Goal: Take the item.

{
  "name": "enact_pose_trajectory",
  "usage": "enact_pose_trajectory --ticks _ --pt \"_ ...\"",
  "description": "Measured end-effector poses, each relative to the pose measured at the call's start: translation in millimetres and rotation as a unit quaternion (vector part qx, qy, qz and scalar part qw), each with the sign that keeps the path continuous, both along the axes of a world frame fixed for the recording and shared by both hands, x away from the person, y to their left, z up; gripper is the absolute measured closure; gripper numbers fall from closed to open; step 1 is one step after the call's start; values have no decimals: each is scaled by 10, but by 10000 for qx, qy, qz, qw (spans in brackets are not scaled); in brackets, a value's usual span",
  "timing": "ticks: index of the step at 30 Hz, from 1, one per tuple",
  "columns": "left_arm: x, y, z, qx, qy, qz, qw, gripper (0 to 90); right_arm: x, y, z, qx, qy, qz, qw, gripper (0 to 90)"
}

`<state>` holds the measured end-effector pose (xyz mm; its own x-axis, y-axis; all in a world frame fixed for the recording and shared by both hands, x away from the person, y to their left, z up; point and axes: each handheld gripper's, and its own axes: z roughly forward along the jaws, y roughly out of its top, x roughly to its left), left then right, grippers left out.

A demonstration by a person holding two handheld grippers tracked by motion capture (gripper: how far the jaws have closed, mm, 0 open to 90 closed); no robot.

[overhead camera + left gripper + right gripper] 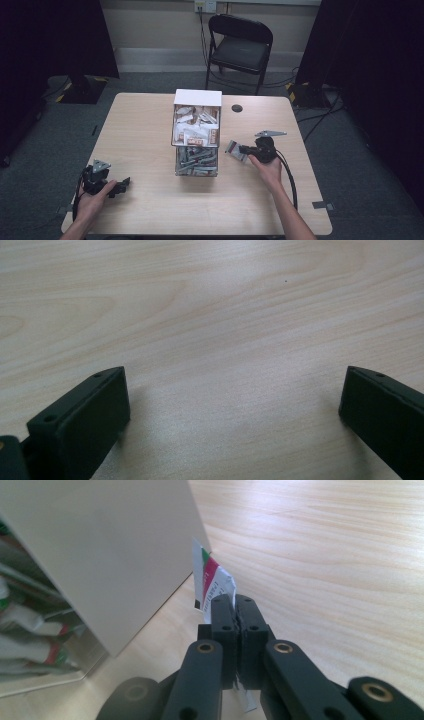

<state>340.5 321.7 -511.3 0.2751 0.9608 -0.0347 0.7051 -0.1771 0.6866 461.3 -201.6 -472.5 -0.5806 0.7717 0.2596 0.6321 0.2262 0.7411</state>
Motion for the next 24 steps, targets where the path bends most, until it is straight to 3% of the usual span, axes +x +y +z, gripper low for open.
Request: enact_pose_trajectory --ticks 13,24 --pt "0 0 0 0 0 -1 10000 0 124 -24 -99 -48 -41 -274 9996 821" --pt "0 0 0 -1 0 -2 10000 0 150 27 -196 -132 -24 -298 9995 736"
